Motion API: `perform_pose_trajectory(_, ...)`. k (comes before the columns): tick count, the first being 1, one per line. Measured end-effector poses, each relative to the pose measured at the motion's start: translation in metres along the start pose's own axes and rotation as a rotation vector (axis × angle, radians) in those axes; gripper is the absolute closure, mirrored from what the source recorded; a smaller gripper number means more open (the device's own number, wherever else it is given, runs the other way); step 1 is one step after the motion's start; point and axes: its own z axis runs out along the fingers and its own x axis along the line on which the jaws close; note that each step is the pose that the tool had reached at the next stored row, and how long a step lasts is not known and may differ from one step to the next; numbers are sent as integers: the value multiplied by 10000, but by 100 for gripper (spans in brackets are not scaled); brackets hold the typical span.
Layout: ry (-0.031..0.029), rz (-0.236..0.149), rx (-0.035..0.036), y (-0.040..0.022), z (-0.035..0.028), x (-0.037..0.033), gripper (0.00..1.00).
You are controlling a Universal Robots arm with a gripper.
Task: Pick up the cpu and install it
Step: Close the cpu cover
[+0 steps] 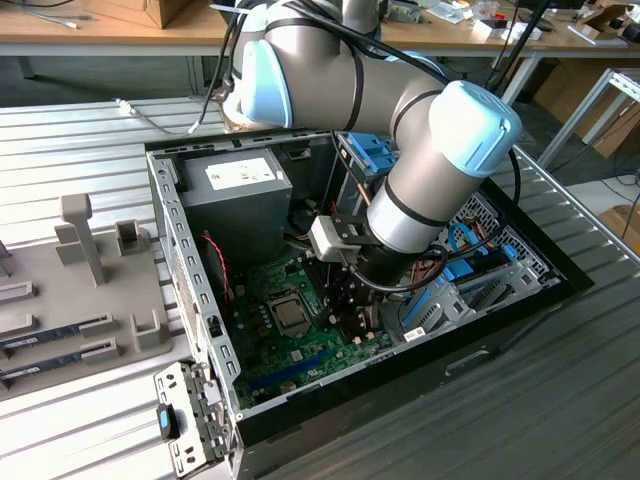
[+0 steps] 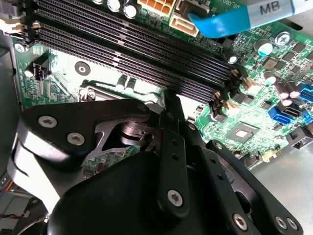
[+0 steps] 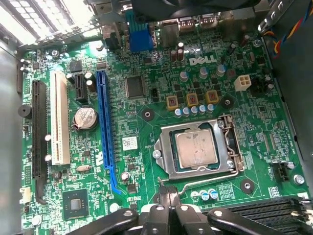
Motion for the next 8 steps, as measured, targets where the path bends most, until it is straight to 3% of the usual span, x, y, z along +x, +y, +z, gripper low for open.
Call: perform_pose_trajectory(8, 2, -1, 0, 7, -31, -1, 89)
